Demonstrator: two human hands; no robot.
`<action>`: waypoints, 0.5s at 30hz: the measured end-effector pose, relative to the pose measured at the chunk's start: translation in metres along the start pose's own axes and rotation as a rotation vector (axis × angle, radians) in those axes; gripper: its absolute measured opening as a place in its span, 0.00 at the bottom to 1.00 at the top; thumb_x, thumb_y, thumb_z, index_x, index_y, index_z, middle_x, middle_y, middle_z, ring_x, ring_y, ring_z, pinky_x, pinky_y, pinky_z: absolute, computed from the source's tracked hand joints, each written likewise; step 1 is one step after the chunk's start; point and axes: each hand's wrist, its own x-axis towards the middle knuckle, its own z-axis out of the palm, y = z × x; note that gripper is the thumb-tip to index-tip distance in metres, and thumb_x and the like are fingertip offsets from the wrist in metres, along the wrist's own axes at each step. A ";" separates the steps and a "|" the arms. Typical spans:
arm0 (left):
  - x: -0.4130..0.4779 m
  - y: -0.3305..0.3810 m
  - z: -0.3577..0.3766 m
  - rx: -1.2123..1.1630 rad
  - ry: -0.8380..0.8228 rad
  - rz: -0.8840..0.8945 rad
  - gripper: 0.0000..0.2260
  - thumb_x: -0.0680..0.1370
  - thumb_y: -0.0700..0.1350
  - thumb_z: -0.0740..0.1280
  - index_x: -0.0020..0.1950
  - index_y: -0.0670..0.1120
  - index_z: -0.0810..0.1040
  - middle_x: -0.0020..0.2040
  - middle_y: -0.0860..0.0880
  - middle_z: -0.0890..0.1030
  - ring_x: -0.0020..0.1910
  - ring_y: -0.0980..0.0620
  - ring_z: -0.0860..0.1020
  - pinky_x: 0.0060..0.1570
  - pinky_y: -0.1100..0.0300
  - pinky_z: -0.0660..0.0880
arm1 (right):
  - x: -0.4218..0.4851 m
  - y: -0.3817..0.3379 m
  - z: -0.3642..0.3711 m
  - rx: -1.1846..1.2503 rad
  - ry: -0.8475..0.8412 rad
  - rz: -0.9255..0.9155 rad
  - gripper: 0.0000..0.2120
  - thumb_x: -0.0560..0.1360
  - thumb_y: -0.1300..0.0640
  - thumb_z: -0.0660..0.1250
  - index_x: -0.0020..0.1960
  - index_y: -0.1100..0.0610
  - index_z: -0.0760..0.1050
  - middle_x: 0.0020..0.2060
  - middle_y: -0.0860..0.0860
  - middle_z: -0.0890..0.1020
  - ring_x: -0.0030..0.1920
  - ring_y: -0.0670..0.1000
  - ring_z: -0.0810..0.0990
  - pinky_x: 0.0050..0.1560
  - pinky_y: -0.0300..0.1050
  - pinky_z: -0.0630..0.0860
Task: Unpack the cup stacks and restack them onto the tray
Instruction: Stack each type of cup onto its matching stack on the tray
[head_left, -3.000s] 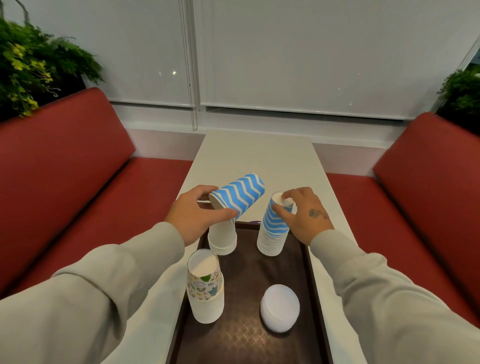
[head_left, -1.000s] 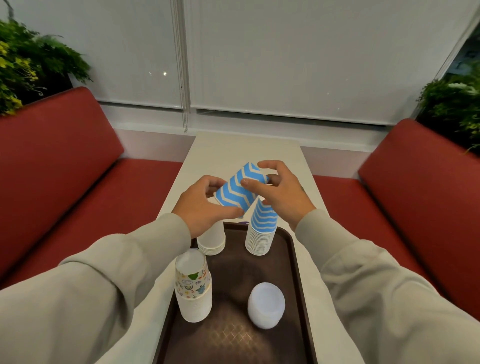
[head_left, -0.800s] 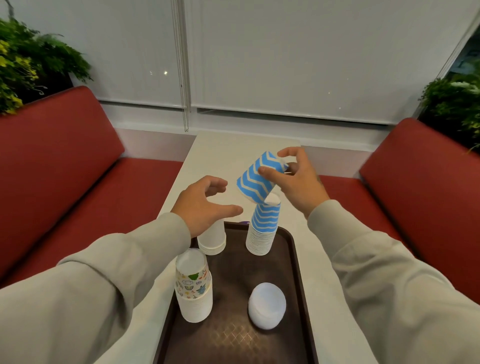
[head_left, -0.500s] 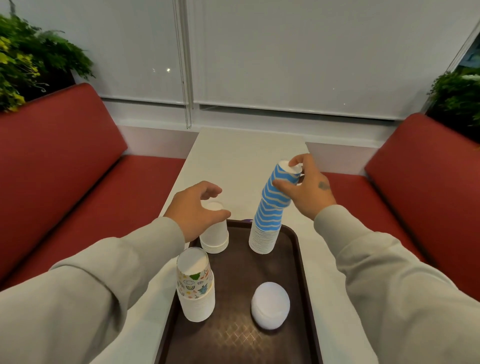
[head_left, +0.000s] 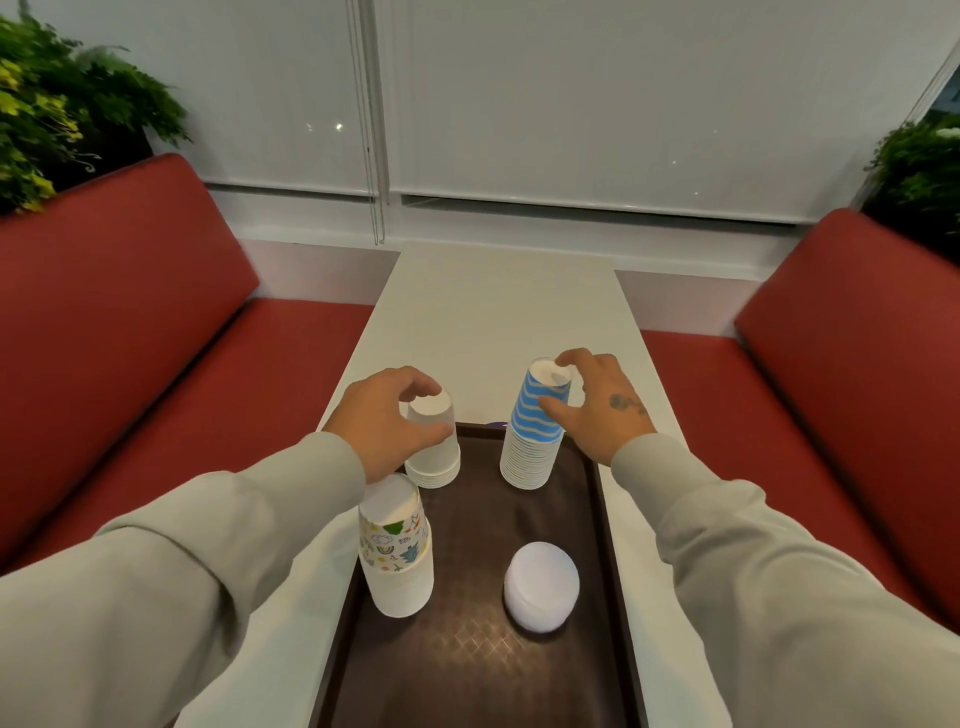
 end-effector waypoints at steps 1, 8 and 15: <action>-0.002 0.003 -0.003 0.005 0.003 0.007 0.17 0.73 0.50 0.76 0.60 0.54 0.78 0.60 0.56 0.79 0.60 0.57 0.75 0.57 0.61 0.70 | -0.003 -0.003 -0.003 0.000 0.002 -0.010 0.22 0.77 0.49 0.70 0.68 0.48 0.68 0.66 0.51 0.70 0.62 0.55 0.75 0.61 0.52 0.76; -0.038 0.032 -0.037 0.043 0.040 0.095 0.18 0.73 0.52 0.76 0.61 0.54 0.79 0.59 0.55 0.80 0.60 0.55 0.77 0.63 0.55 0.74 | -0.046 -0.043 -0.034 -0.005 -0.049 -0.115 0.21 0.77 0.48 0.69 0.68 0.49 0.69 0.64 0.51 0.73 0.60 0.55 0.77 0.59 0.51 0.77; -0.107 0.061 -0.077 0.058 0.096 0.200 0.19 0.73 0.52 0.76 0.62 0.53 0.78 0.58 0.55 0.80 0.57 0.58 0.76 0.57 0.63 0.72 | -0.125 -0.104 -0.073 -0.011 -0.112 -0.227 0.23 0.76 0.44 0.70 0.68 0.47 0.68 0.59 0.48 0.76 0.55 0.53 0.79 0.58 0.51 0.77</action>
